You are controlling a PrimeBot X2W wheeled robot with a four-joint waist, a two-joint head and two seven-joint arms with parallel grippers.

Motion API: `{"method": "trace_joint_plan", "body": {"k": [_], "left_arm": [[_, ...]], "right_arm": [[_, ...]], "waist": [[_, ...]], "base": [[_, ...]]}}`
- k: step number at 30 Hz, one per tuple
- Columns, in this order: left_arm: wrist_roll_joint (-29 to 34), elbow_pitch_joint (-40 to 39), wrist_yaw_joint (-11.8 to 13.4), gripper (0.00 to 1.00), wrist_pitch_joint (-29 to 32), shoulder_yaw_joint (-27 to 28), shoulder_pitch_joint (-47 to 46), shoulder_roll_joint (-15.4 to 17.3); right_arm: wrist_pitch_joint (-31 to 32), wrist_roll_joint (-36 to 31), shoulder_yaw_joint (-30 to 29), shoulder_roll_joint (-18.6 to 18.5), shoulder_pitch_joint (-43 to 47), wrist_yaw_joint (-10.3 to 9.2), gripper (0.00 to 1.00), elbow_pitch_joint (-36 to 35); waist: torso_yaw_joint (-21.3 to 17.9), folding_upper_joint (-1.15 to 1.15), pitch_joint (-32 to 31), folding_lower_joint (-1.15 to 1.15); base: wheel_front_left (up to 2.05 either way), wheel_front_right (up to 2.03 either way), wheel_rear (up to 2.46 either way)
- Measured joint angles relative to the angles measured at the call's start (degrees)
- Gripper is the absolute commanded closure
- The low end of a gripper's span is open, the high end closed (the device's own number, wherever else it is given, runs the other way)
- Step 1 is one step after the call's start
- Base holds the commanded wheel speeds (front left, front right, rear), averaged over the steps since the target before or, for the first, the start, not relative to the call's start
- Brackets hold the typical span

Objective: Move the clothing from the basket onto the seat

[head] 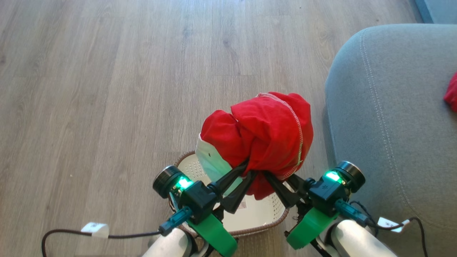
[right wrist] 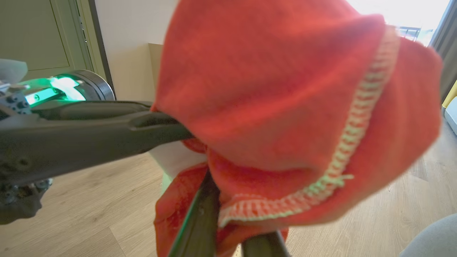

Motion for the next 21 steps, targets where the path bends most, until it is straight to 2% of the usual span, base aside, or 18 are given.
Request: {"method": "trace_joint_plan", "body": {"k": [8,9,10,12,14,21], "left_arm": [[0.0,0.0,0.0,1.0,-0.1,0.3,-0.9,-0.3],[0.0,-0.1,0.0,0.96,-0.1,0.4,-0.9,-0.4],[0.1,-0.1,0.0,0.72,-0.1,0.5,-0.9,-0.5],[0.2,0.0,0.0,0.29,-0.1,0.5,-0.8,-0.5],[0.5,0.1,0.0,0.0,0.0,0.6,-0.7,-0.5],[0.8,0.5,0.0,0.0,0.0,0.9,-0.6,-0.7]], "right_arm": [[0.0,-0.3,-2.1,1.0,0.2,0.01,1.0,-1.0],[0.0,-0.8,-2.7,1.2,0.2,0.01,1.0,-1.3],[0.0,-1.3,-3.2,1.4,0.3,0.01,1.0,-1.6],[0.0,-1.9,-4.8,1.7,0.3,0.0,1.0,-2.7],[0.0,-2.6,-6.4,2.1,0.3,0.0,1.0,-3.5],[0.0,-3.6,-10.2,4.3,2.3,0.0,1.0,-6.1]], "waist": [[0.0,0.0,0.0,0.0],[0.0,0.0,0.0,0.0],[0.0,0.0,0.0,0.0],[-0.1,0.0,-0.1,0.0],[-0.1,0.0,-0.1,0.0],[-0.3,0.0,-0.6,0.0]], "base": [[0.0,0.0,0.0],[0.0,0.0,0.0],[0.0,0.0,0.0],[0.0,0.0,0.0],[0.0,0.0,0.0],[0.0,0.0,0.0]]}}
